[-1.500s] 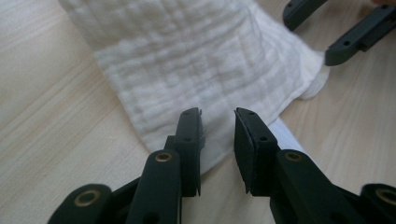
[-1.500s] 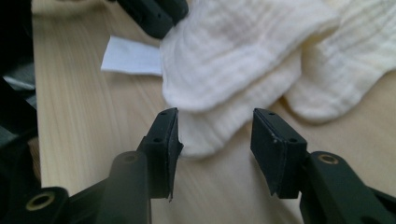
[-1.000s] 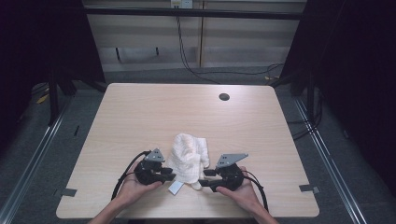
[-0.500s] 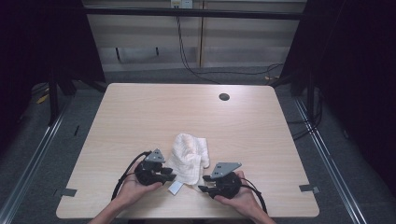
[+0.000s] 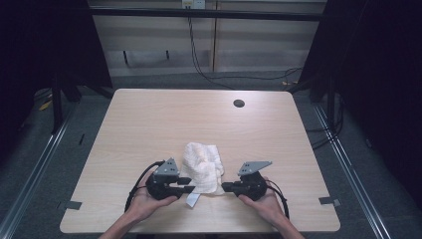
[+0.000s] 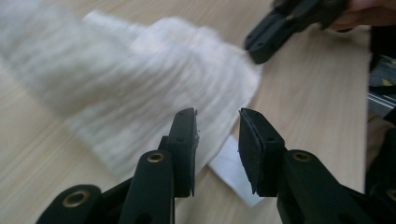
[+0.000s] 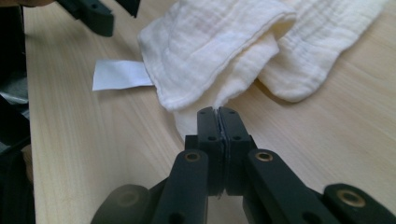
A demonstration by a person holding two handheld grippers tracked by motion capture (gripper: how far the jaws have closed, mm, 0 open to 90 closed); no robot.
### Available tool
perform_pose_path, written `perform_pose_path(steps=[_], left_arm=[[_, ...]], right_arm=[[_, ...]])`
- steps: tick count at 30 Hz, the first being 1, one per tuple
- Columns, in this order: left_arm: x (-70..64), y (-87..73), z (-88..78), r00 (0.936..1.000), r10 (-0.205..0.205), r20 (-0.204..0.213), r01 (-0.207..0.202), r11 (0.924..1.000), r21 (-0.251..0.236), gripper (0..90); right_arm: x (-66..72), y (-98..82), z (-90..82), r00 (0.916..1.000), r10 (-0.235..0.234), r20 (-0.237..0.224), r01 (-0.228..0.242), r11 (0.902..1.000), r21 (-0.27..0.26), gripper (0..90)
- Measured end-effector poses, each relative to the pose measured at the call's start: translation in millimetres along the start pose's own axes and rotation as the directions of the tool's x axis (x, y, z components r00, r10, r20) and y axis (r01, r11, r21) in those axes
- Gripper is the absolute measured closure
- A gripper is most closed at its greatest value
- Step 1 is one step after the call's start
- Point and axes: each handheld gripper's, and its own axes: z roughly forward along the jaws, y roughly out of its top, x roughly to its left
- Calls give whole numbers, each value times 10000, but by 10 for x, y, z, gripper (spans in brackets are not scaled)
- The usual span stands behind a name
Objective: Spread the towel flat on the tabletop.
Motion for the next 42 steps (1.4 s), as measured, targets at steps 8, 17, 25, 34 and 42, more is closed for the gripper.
perform_pose_path(steps=[8, 17, 25, 34, 42], left_arm=[[-153, 248, 512, 9956, 781, 509, -807, 9955, 504, 621], [-107, 263, 790, 9927, 1084, 537, -1135, 9881, 1040, 588], [-123, 208, 836, 9938, 1094, 216, -1112, 9870, 1157, 745], [-97, 218, 753, 9944, 814, 676, -865, 9933, 766, 865], [-3, 258, 467, 9976, 410, 552, -407, 9991, -68, 877]], right_arm=[[-98, -41, -64, 9995, 322, 12, -322, 9993, 180, 891], [-150, -82, -52, 9978, 641, 186, -646, 9976, 269, 890], [-133, -84, -30, 9976, 607, 333, -622, 9970, 457, 890], [-167, -72, -68, 9970, 647, 425, -657, 9976, 232, 890], [-223, -33, -153, 9947, 817, 630, -810, 9966, -137, 890]])
